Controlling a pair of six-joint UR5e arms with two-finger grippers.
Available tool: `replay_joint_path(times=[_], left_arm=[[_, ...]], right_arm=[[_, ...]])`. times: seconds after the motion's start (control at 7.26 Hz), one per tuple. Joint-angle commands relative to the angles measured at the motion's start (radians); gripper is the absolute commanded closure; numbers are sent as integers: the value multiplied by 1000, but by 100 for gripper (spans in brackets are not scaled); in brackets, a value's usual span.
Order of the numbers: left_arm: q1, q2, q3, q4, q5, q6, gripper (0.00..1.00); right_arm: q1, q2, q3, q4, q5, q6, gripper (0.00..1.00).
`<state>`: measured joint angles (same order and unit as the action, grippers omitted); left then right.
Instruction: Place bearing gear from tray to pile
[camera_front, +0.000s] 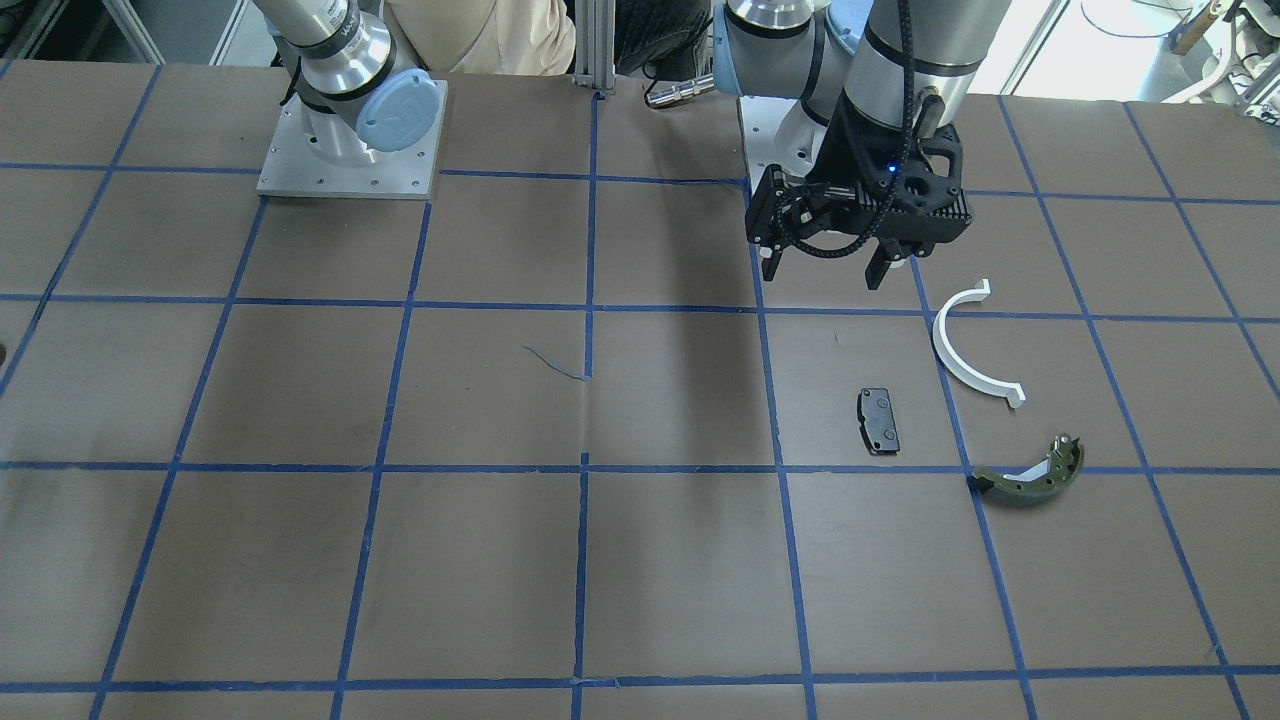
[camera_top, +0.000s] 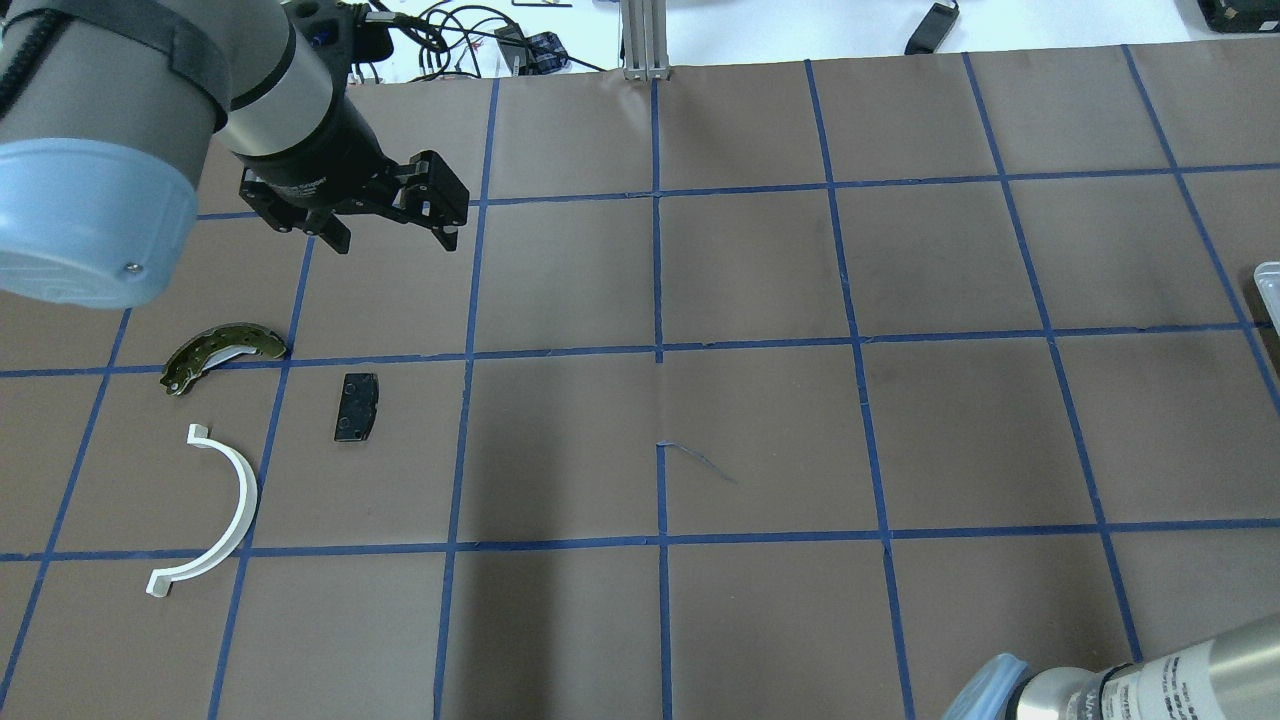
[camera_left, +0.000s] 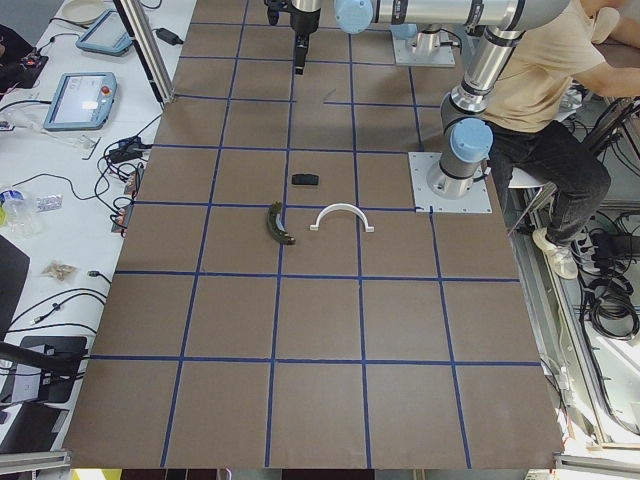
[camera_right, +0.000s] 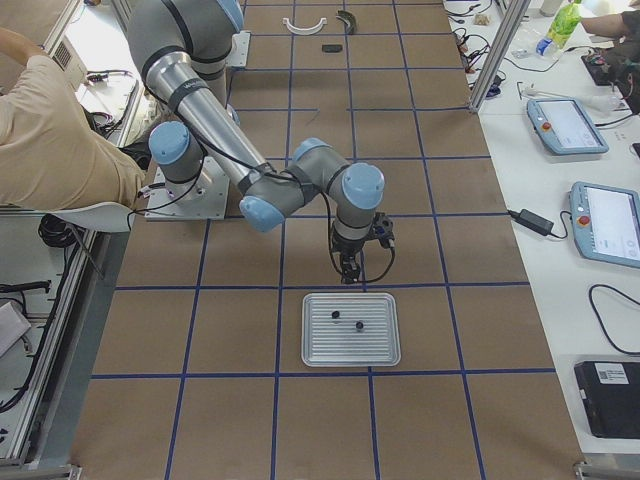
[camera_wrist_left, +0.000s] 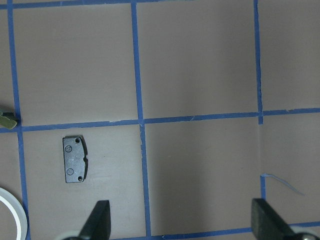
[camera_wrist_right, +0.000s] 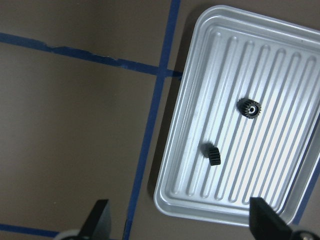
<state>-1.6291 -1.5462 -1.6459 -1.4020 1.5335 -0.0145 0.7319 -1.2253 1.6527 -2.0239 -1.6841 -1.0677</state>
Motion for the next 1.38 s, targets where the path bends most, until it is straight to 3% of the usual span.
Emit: replay_joint_path(times=[0.0, 0.83, 1.24], left_arm=[[0, 0, 0, 0, 1, 1, 0], [0, 2, -2, -2, 2, 1, 0], [0, 2, -2, -2, 4, -1, 0]], right_arm=[[-34, 67, -1, -48, 1, -35, 5], [-49, 193, -2, -165, -2, -35, 15], [-49, 205, -2, -165, -23, -32, 32]])
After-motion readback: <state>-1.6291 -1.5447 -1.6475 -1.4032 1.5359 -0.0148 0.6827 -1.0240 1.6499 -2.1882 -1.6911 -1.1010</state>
